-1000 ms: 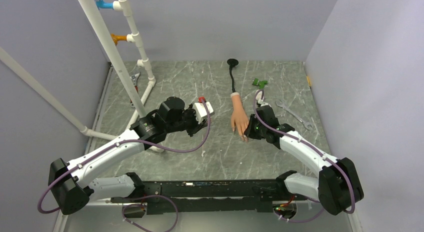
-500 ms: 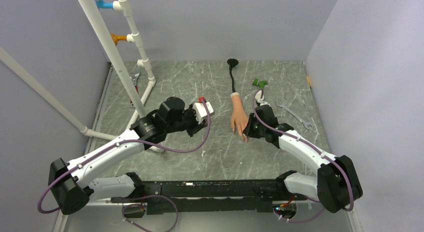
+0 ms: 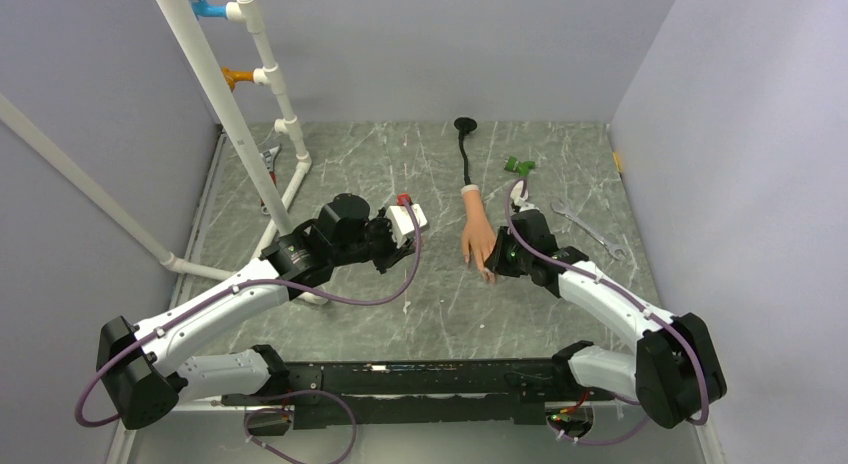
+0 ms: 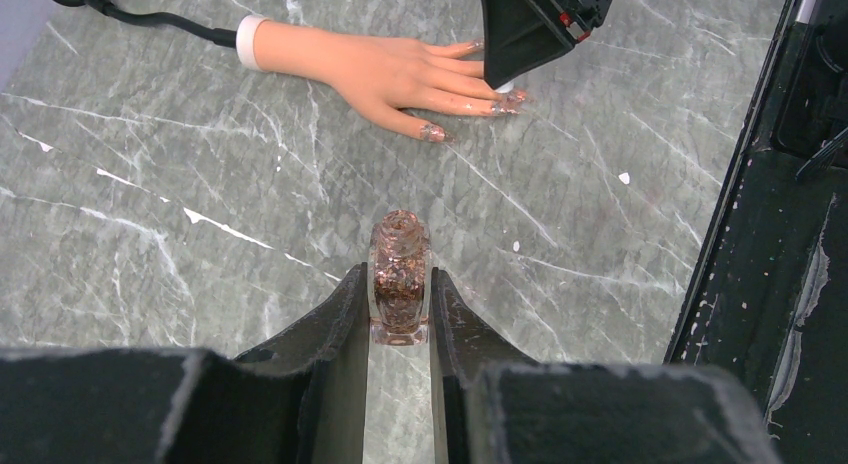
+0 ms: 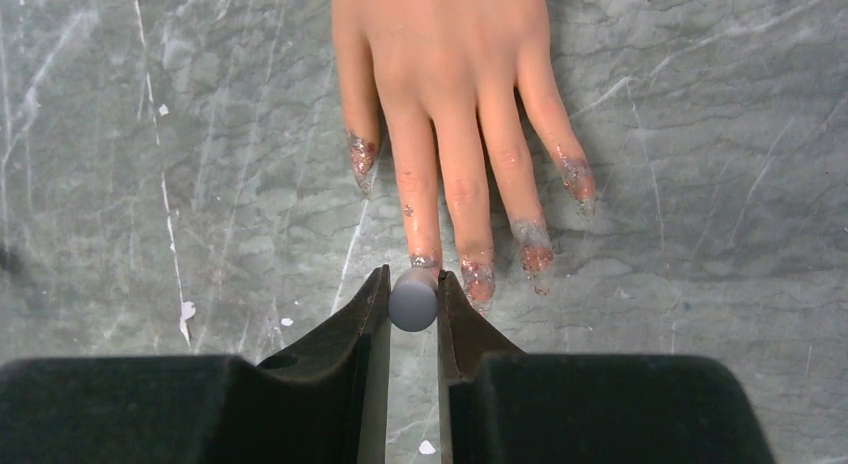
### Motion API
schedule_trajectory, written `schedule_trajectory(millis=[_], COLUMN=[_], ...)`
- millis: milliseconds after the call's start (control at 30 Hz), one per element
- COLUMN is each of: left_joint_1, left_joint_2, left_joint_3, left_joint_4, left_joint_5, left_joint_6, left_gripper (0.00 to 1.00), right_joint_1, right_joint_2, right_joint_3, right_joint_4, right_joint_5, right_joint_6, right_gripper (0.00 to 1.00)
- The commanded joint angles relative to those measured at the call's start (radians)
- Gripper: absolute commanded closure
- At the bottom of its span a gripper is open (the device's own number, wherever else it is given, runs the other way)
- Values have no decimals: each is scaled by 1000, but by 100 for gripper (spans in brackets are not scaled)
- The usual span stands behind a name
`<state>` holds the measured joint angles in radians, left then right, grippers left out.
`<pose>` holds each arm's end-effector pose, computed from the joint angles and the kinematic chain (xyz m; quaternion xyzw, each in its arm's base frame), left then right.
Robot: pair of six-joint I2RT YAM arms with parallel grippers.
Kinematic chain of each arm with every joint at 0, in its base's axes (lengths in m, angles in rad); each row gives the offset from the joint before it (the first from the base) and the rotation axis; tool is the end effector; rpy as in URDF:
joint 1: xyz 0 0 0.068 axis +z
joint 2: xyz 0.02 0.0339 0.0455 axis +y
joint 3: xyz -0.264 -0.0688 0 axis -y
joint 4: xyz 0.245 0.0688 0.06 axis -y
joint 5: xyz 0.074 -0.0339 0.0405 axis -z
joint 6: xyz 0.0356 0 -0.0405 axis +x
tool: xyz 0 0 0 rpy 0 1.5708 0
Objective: Paint the nails
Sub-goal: Paint the nail polish on the nail.
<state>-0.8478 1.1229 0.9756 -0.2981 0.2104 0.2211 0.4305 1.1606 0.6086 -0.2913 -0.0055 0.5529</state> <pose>0.1632 -0.1961 0.3280 0.4767 0.6953 -0.2480 0.4773 0.2068 0.0952 0.1964 0.0562 0.9329 0.1702 0.3124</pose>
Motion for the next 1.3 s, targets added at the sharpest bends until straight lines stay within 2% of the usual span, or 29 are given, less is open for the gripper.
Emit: schedule_trajectory(millis=[0, 500, 733, 1267], left_joint_1=[-6, -7, -8, -7], left_joint_2=[-13, -8, -9, -8], left_joint_3=[39, 40, 39, 39], left_joint_4=[28, 30, 28, 29], left_joint_5=[-12, -12, -11, -11], left_joint_6=[6, 6, 5, 6], left_gripper=[100, 100, 100, 100], right_joint_1=[-4, -4, -4, -4], right_joint_2=[-48, -69, -78, -60], right_joint_3=[-10, -41, -44, -28], right_joint_4=[0, -15, -49, -15], right_joint_5=[-23, -12, 39, 24], right_joint_6=[3, 15, 33, 30], right_gripper=[100, 100, 100, 100])
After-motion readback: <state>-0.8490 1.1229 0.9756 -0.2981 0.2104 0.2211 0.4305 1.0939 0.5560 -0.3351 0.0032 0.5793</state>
